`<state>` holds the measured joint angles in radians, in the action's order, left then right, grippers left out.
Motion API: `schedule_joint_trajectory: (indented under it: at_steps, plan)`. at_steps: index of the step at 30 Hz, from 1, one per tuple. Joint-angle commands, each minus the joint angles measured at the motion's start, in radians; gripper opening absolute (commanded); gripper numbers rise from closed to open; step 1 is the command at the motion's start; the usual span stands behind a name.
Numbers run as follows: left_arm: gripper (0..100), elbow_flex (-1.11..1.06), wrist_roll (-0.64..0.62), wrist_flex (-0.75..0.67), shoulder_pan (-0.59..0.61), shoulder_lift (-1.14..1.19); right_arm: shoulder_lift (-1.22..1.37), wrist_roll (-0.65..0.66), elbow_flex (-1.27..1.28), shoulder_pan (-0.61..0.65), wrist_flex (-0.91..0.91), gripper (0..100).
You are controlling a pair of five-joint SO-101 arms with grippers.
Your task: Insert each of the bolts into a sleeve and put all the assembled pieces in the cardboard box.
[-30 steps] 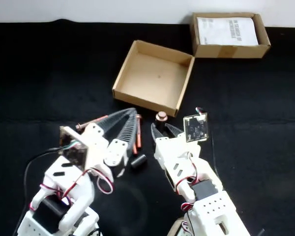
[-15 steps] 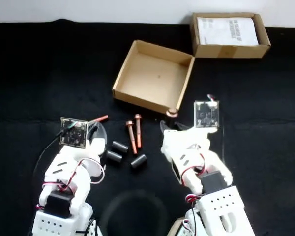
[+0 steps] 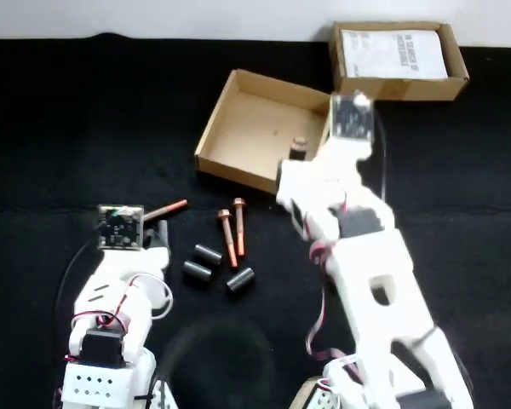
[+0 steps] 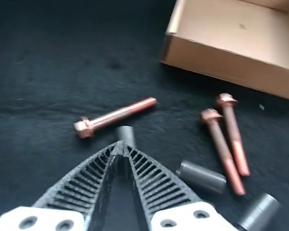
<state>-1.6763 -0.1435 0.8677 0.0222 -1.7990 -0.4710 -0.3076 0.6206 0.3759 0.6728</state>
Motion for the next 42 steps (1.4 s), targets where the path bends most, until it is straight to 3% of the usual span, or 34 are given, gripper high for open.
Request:
schedule_joint_trajectory:
  at_steps: [1, 7, 22, 25, 32, 37, 42]
  plan:
    - [1, -0.018, -0.008, 0.003, 0.054, -0.008, 0.143, -0.002, -0.211, -0.035, 0.002, 0.6]
    - [1, -0.018, -0.008, 0.091, 0.076, -0.008, 0.394, 0.038, -0.41, -0.042, 0.002, 0.6]
    - [1, -0.019, -0.006, 0.101, 0.076, -0.008, 0.891, 0.058, -0.794, -0.067, 0.004, 0.6]
    - [1, -0.019, -0.006, 0.101, 0.076, -0.008, 0.932, 0.121, -0.826, -0.061, 0.004, 0.9]
    - [1, -0.019, -0.006, 0.101, 0.076, -0.008, 0.934, 0.133, -0.835, -0.061, 0.019, 1.7]
    - [1, -0.019, -0.006, 0.101, 0.076, -0.008, 0.935, 0.169, -0.852, -0.048, 0.101, 15.7]
    - [1, -0.019, -0.006, 0.101, 0.076, -0.008, 0.932, 0.169, -0.885, -0.045, 0.114, 16.3]
